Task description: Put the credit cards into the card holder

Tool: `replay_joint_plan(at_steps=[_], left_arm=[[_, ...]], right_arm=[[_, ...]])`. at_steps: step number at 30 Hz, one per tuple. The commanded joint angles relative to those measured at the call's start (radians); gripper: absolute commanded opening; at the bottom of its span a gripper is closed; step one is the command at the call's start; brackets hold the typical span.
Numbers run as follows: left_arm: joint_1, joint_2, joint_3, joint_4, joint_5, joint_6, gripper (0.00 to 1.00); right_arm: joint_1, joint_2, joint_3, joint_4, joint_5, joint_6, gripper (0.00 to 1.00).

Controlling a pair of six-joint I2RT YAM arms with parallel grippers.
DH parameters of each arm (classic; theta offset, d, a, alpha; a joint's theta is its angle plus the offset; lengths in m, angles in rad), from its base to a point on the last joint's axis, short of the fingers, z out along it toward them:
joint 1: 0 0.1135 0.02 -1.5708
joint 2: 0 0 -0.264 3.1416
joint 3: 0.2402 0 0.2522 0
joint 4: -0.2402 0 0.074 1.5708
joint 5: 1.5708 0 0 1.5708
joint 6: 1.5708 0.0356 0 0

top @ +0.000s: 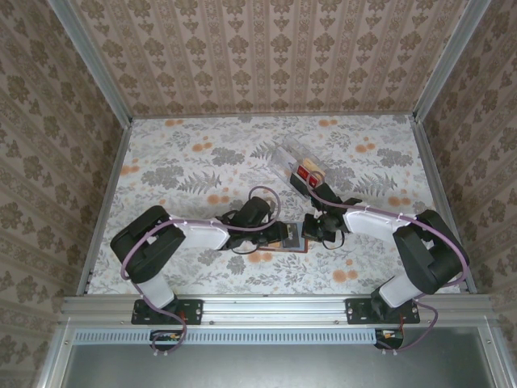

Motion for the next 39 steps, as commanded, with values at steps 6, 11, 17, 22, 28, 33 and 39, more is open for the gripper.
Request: replay_joint_plan(at_steps=[6, 11, 17, 22, 28, 33, 39], left_arm=[[-0.016, 0.02, 0.077, -0.104, -0.013, 0.084, 0.29], [-0.016, 0.036, 0.108, -0.142, -0.018, 0.112, 0.31], [-0.014, 0.051, 0.151, -0.175, -0.019, 0.145, 0.32], [-0.014, 0.066, 0.168, -0.181, -0.006, 0.155, 0.32], [-0.012, 0.073, 0.17, -0.175, 0.003, 0.148, 0.32], [-0.003, 0.054, 0.165, -0.159, 0.021, 0.129, 0.31], [0.005, 0.021, 0.126, -0.123, 0.022, 0.065, 0.34]], right_arm=[[0.009, 0.054, -0.037, -0.035, 0.001, 0.007, 0.1], [0.009, 0.06, -0.031, -0.035, 0.004, 0.003, 0.1], [0.009, 0.066, -0.024, -0.035, 0.005, 0.0, 0.1], [0.01, 0.063, -0.02, -0.033, 0.01, 0.0, 0.1], [0.008, 0.055, -0.019, -0.025, 0.011, 0.001, 0.1], [0.008, 0.052, -0.012, -0.025, 0.013, 0.001, 0.1], [0.005, 0.038, 0.017, -0.03, 0.02, -0.02, 0.1]])
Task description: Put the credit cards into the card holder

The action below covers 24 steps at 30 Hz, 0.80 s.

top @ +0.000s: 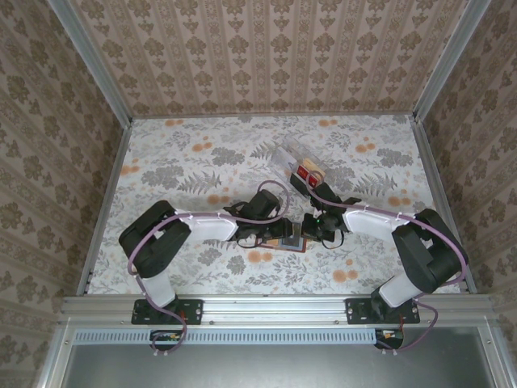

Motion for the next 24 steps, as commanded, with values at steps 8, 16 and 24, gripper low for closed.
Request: replay_joint_plan(at_steps=[8, 16, 24], left_arm=[[0.002, -0.052, -0.046, 0.095, 0.022, -0.088, 0.39], [0.007, -0.111, -0.04, 0.004, -0.032, -0.06, 0.52], [0.032, -0.145, -0.018, -0.027, -0.046, -0.028, 0.55]], right_arm=[[-0.012, 0.013, 0.036, -0.058, 0.022, -0.058, 0.11], [-0.024, -0.136, 0.037, -0.146, 0.088, -0.06, 0.28], [-0.058, -0.214, 0.15, -0.253, 0.161, -0.121, 0.33]])
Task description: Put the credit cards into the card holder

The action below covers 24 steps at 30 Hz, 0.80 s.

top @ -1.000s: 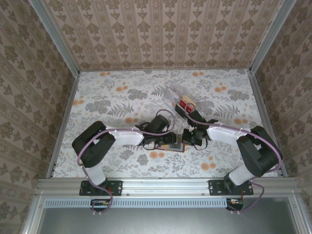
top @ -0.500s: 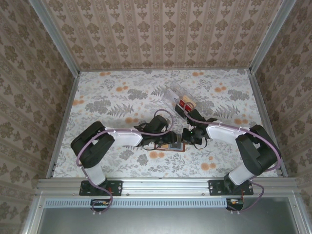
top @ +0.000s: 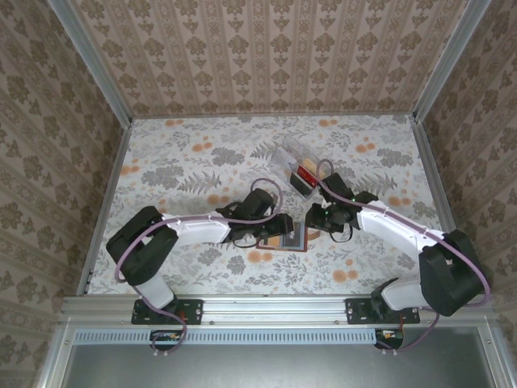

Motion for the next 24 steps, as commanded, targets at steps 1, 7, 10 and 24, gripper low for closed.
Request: replay_joint_plan(at_steps=[1, 7, 10, 24], left_arm=[[0.028, -0.057, 0.03, -0.042, -0.026, 0.038, 0.56], [0.087, -0.107, 0.054, -0.112, -0.054, 0.082, 0.57], [0.117, -0.126, 0.055, -0.123, -0.062, 0.09, 0.58], [0.217, -0.181, 0.074, -0.158, -0.074, 0.124, 0.68]], right_arm=[[-0.017, -0.024, 0.088, -0.093, 0.081, -0.064, 0.33], [-0.077, 0.08, 0.263, -0.181, 0.166, -0.168, 0.38], [-0.164, 0.156, 0.355, -0.171, 0.112, -0.203, 0.48], [-0.371, 0.608, 0.804, -0.117, -0.231, -0.221, 0.64]])
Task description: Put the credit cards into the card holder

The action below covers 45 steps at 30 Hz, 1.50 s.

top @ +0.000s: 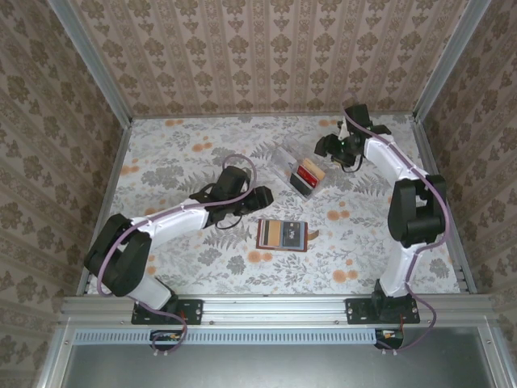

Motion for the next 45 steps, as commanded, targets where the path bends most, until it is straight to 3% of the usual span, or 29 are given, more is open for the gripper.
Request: replay_joint_plan(at_steps=[1, 6, 11, 22, 24, 29, 34, 38, 45], left_arm=[[0.011, -0.044, 0.027, -0.031, -0.019, 0.033, 0.69], [0.021, -0.06, 0.011, -0.036, -0.03, 0.032, 0.7], [0.027, -0.063, 0.002, -0.036, -0.03, 0.03, 0.7], [0.033, -0.065, 0.0, -0.043, -0.018, 0.04, 0.7], [0.033, -0.068, -0.002, -0.044, -0.02, 0.042, 0.7], [0.033, -0.073, 0.001, -0.048, -0.02, 0.046, 0.7], [0.033, -0.082, -0.007, -0.051, -0.034, 0.045, 0.7], [0.035, -0.095, -0.019, -0.049, -0.048, 0.042, 0.73], [0.045, -0.124, -0.04, -0.057, -0.079, 0.037, 0.78]], right_arm=[[-0.003, 0.071, 0.084, -0.027, -0.062, -0.017, 0.64], [-0.007, 0.13, 0.11, -0.017, -0.188, -0.006, 0.64], [-0.002, 0.095, 0.032, 0.024, -0.311, -0.006, 0.62], [0.063, -0.078, -0.171, 0.066, -0.347, -0.002, 0.6], [0.079, -0.102, -0.177, 0.03, -0.266, -0.017, 0.6], [0.109, -0.15, -0.129, -0.125, 0.077, -0.081, 0.59], [0.209, -0.185, -0.065, -0.207, 0.276, -0.141, 0.54], [0.314, -0.17, -0.029, -0.232, 0.412, -0.159, 0.47], [0.417, -0.073, 0.044, -0.269, 0.508, -0.159, 0.38]])
